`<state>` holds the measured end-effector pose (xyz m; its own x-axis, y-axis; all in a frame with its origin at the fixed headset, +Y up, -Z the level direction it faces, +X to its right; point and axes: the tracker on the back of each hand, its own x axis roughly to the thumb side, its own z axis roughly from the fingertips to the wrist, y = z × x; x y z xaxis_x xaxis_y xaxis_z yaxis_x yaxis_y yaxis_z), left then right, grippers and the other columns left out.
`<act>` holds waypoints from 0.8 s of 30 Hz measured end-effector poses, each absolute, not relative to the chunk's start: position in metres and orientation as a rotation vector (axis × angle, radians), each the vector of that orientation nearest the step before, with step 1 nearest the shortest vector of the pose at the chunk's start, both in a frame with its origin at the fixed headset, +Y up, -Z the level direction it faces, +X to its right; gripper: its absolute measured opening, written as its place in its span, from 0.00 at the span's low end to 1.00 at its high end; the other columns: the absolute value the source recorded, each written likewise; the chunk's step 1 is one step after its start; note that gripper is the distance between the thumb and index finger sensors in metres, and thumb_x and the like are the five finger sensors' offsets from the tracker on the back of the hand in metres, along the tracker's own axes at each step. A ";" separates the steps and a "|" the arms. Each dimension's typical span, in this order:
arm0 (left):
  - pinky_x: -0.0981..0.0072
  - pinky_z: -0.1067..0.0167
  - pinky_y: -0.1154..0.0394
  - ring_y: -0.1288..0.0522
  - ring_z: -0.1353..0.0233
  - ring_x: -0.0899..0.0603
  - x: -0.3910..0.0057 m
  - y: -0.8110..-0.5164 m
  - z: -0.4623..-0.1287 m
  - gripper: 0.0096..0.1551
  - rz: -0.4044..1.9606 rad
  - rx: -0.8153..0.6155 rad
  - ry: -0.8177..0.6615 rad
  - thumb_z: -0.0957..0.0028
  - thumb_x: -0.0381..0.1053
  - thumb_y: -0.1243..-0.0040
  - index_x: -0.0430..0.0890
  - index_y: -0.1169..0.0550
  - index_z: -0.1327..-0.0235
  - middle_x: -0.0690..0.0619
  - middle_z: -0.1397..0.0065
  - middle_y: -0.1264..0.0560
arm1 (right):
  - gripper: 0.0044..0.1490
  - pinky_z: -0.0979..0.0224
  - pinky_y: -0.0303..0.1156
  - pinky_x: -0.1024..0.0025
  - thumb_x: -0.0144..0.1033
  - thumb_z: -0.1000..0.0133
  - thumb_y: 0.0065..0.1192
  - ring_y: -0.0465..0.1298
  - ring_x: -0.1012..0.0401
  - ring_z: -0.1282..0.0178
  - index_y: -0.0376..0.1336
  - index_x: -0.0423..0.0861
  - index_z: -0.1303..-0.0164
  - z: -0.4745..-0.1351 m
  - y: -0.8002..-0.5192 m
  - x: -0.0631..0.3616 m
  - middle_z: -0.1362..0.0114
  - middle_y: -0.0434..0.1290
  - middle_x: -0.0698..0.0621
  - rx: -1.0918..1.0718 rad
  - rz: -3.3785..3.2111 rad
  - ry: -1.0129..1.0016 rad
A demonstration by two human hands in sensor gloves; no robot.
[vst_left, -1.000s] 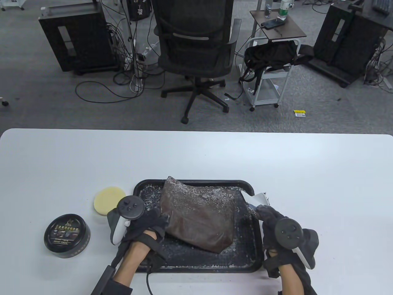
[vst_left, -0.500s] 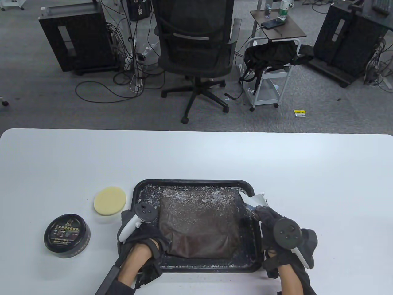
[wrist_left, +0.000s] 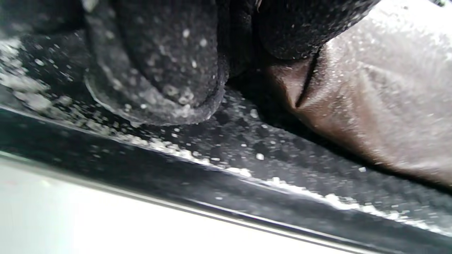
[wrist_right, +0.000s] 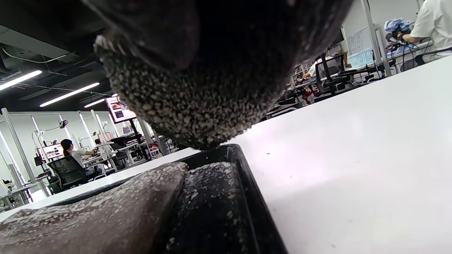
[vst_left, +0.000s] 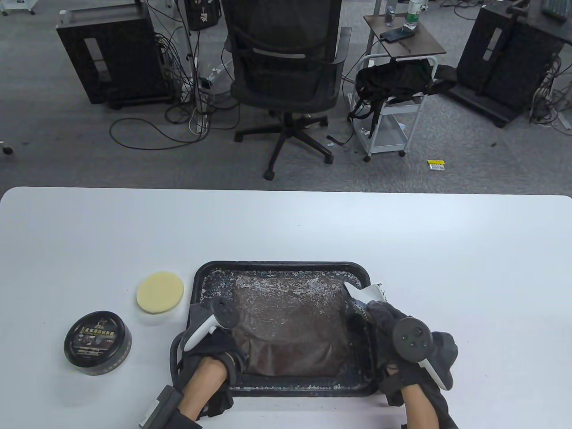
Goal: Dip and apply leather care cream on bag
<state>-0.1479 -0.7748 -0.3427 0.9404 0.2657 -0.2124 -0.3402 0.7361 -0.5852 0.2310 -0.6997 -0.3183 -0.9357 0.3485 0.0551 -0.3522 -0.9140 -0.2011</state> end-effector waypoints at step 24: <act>0.35 0.26 0.45 0.55 0.17 0.38 -0.155 -0.755 -0.336 0.52 0.439 -0.302 -0.114 0.59 0.64 0.33 0.48 0.43 0.26 0.53 0.19 0.59 | 0.33 0.26 0.68 0.46 0.33 0.50 0.65 0.77 0.50 0.27 0.69 0.57 0.31 -0.319 -0.702 0.206 0.25 0.75 0.54 0.131 2.802 -0.293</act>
